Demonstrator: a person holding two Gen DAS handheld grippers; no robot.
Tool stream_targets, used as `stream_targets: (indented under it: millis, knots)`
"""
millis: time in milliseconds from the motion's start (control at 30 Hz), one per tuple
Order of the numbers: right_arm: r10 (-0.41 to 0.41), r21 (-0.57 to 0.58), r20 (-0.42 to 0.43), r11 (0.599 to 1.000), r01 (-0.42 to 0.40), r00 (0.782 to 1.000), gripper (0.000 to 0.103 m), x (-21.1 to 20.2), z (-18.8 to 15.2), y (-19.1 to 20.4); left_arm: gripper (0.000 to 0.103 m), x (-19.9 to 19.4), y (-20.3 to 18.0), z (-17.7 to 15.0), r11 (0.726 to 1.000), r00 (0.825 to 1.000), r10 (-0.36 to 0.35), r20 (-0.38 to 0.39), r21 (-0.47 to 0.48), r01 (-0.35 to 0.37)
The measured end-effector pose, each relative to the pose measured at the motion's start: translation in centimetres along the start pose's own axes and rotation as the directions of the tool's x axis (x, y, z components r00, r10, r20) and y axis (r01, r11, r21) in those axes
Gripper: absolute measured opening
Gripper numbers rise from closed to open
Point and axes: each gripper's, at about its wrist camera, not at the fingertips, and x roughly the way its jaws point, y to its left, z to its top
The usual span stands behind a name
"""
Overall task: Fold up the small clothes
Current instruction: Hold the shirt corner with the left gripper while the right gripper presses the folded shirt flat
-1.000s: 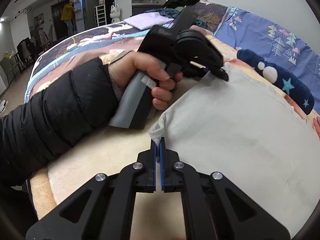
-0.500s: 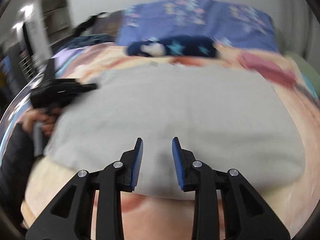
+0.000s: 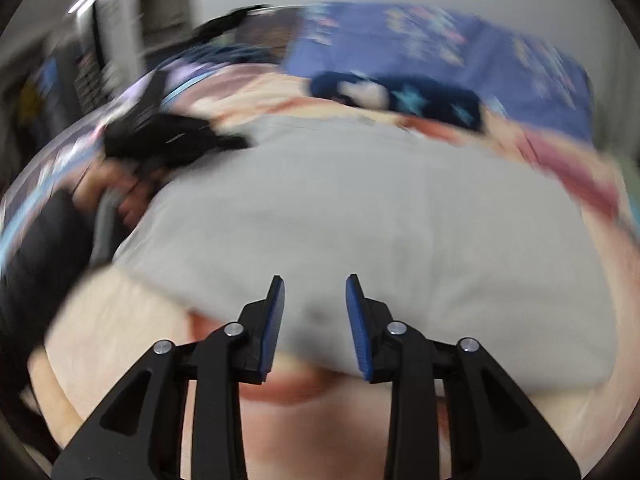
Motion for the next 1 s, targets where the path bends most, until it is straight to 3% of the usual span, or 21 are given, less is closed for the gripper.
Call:
stream_targets:
  millis: [133,233,333,700,867,1000]
  knots:
    - [-0.008,-0.26,-0.023,0.966,0.001,1.0,0.039,1.5,0.3,5.5,0.011,0.0,0.1,0.0,1.0,1.0,-0.001,-0.001,0.0,0.001]
    - [-0.051,-0.328,-0.038,0.944,0.036,0.998,0.04,2.7,1.0,6.8,0.011,0.0,0.1,0.0,1.0,1.0,-0.005,-0.002,-0.003,0.005]
    - [-0.083,-0.361,-0.05,0.93,0.059,0.995,0.048,3.8,1.4,7.4,0.011,0.0,0.2,-0.1,1.0,1.0,-0.01,-0.004,-0.005,0.01]
    - [-0.127,-0.416,0.022,0.901,0.124,0.992,0.049,5.1,2.4,10.2,0.011,0.0,0.5,-0.1,0.999,0.999,-0.036,-0.013,-0.016,0.036]
    - [-0.095,-0.415,0.035,0.904,0.101,0.995,0.049,4.1,1.8,9.8,0.012,0.0,0.6,-0.1,0.999,0.999,-0.046,-0.018,-0.015,0.046]
    - [-0.142,-0.448,0.047,0.882,0.148,0.989,0.049,5.3,2.2,10.8,0.013,0.0,0.5,-0.1,0.999,0.998,-0.054,-0.024,-0.012,0.053]
